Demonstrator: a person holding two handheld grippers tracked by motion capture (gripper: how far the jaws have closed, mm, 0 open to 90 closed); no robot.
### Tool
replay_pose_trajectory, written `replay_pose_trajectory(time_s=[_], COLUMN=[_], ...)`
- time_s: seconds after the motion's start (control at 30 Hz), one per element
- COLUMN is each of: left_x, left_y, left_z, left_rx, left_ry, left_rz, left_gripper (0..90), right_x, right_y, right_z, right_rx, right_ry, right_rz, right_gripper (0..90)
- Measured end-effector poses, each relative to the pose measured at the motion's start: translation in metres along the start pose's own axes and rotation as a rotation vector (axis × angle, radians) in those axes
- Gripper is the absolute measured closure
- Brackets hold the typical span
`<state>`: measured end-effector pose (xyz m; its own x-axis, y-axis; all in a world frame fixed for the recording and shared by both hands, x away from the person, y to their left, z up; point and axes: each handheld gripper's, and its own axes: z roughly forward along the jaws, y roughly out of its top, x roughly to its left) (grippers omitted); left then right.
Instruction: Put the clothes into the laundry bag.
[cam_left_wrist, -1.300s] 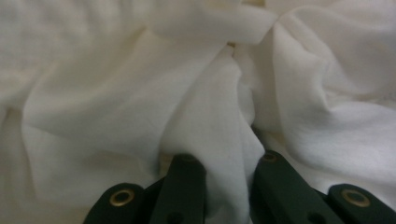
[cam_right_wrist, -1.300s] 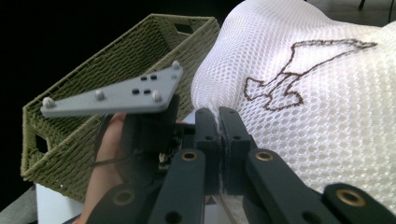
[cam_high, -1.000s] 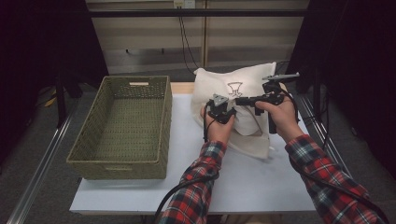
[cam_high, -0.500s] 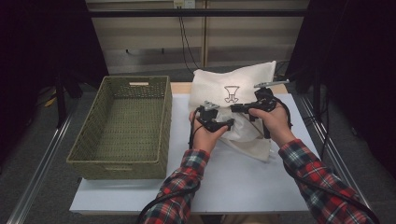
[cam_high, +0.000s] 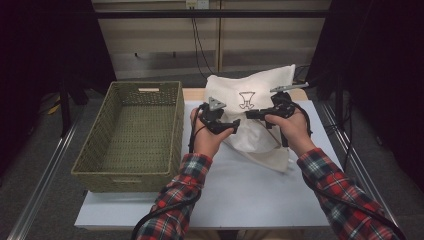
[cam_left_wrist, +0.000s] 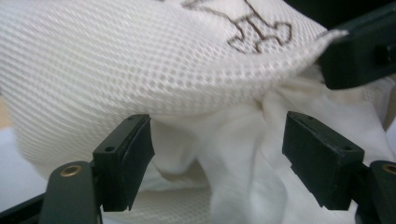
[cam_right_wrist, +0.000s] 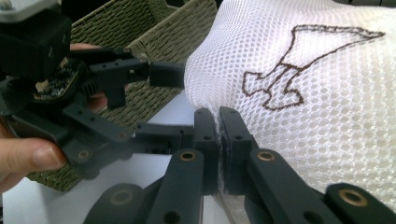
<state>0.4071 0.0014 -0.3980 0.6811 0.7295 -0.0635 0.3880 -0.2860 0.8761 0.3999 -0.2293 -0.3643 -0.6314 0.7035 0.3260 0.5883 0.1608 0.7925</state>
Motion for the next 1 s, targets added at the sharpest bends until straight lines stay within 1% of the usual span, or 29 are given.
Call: replay_pose_trajectory(time_s=[0.03,0.07,0.1,0.13,0.17,0.2,0.23,0.27,0.3,0.33,0.37,0.4,0.43,0.47,0.5,0.53,0.57,0.6,0.67,0.7,0.73,0.77,0.8,0.83,0.87,0.9,0.93,0.97,1.0], left_x=[0.002,0.004,0.005,0.006,0.007,0.008,0.008,0.009,0.009,0.009,0.009,0.008,0.008,0.008,0.008,0.009,0.01,0.009,0.01,0.011,0.012,0.012,0.013,0.013,0.014,0.014,0.014,0.014,0.014], left_y=[0.002,0.005,0.006,0.007,0.008,0.008,0.008,0.008,0.008,0.008,0.008,0.008,0.008,0.009,0.009,0.01,0.011,0.011,0.011,0.01,0.01,0.01,0.01,0.009,0.01,0.01,0.011,0.012,0.013], left_z=[0.001,0.002,0.004,0.005,0.007,0.008,0.009,0.01,0.011,0.01,0.01,0.009,0.008,0.007,0.006,0.004,0.002,0.001,0.001,0.002,0.002,0.004,0.005,0.008,0.01,0.012,0.013,0.014,0.015], left_rx=[0.004,0.018,0.019,0.019,0.024,0.024,0.02,0.011,0.003,0.004,0.002,-0.007,-0.006,-0.012,-0.006,-0.009,-0.013,-0.006,-0.007,-0.012,-0.007,-0.018,-0.016,-0.018,-0.024,-0.032,-0.03,-0.031,-0.038], left_ry=[0.013,0.026,0.038,0.033,0.037,0.037,0.033,0.026,0.026,0.029,0.025,0.015,0.011,0.017,0.026,0.029,0.033,0.037,0.036,0.029,0.029,0.027,0.028,0.024,0.009,0.014,0.002,-0.016,-0.021], left_rz=[0.019,0.051,0.05,0.068,0.096,0.105,0.093,0.081,0.091,0.112,0.112,0.097,0.093,0.097,0.102,0.085,0.084,0.089,0.081,0.079,0.087,0.089,0.098,0.104,0.104,0.104,0.117,0.131,0.147], left_gripper=[24.4,26.0,28.6,28.6,28.8,30.2,33.5,33.8,33.7,33.4,32.3,31.7,31.7,31.7,31.8,31.8,31.6,31.6,30.9,31.0,31.4,31.4,31.6,31.7,32.3,35.3,38.2,43.5,50.2], right_x=[0.001,0.001,0.002,0.002,0.002,0.001,0.001,0.001,0.001,0.0,-0.001,-0.001,-0.002,-0.003,-0.003,-0.002,-0.001,-0.001,-0.001,0.0,0.0,0.0,0.002,0.003,0.003,0.003,0.003,0.003,0.002], right_y=[0.001,0.002,0.003,0.004,0.003,0.003,0.003,0.003,0.003,0.003,0.003,0.003,0.003,0.004,0.004,0.004,0.005,0.005,0.005,0.005,0.005,0.005,0.006,0.006,0.006,0.006,0.006,0.006,0.006], right_z=[0.0,0.0,-0.001,-0.001,0.0,0.0,0.0,0.0,0.0,0.0,0.001,0.001,0.001,0.002,0.004,0.004,0.005,0.006,0.007,0.008,0.009,0.009,0.01,0.01,0.01,0.01,0.01,0.01,0.01], right_rx=[-0.004,-0.004,0.0,0.005,0.006,0.006,0.007,0.009,0.007,0.004,0.005,0.005,0.0,-0.001,0.0,0.002,0.002,0.002,-0.002,0.002,0.005,0.007,0.012,0.011,0.016,0.017,0.015,0.017,0.019], right_ry=[-0.005,-0.005,-0.006,-0.006,-0.006,-0.004,-0.002,0.0,0.0,0.0,0.002,0.002,0.0,0.007,0.012,0.011,0.01,0.006,0.005,0.009,0.002,0.001,0.001,0.0,0.0,-0.002,-0.004,-0.001,0.002], right_rz=[0.001,-0.003,-0.003,-0.008,-0.005,-0.009,-0.007,-0.009,-0.005,-0.006,-0.005,-0.002,-0.002,0.007,0.007,0.008,0.004,0.002,0.001,0.008,0.006,0.004,-0.004,-0.008,-0.011,-0.013,-0.012,-0.01,-0.007], right_gripper=[87.2,87.2,87.2,87.2,87.2,87.1,87.2,87.1,87.1,87.1,87.1,87.1,87.0,87.0,87.0,87.0,86.9,86.8,86.9,86.8,86.9,86.9,86.9,86.9,86.9,86.8,86.8,86.8,86.7])
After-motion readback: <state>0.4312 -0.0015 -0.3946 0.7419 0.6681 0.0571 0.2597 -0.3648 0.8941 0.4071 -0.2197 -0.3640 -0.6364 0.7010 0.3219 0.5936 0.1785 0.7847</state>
